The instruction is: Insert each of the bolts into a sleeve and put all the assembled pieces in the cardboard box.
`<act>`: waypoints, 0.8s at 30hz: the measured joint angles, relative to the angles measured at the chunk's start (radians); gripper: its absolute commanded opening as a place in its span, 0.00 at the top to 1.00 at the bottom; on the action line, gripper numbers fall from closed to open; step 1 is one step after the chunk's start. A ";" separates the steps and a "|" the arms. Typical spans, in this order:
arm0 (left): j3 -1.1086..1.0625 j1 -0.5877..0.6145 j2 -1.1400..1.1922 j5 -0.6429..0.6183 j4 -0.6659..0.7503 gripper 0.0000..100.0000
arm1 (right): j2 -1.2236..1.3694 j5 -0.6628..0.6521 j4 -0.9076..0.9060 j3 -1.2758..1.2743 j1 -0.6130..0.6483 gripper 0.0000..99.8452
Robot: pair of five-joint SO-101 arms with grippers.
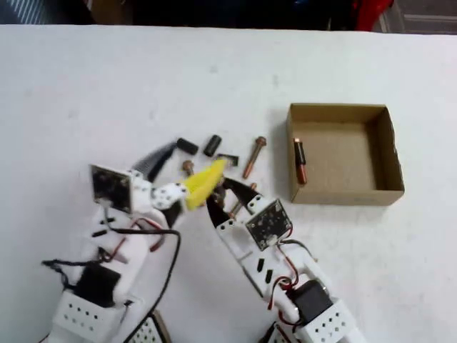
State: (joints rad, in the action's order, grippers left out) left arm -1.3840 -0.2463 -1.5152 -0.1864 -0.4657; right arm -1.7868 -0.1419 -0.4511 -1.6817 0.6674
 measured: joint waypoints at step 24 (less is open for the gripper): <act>0.465 0.408 -0.057 0.063 -0.677 0.98 | 0.000 0.000 -0.021 0.000 -0.121 0.98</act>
State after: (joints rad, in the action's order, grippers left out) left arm -0.9191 0.1619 -1.5719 -0.1235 -1.1423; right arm -1.7868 -0.1419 -0.4726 -1.6817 0.5462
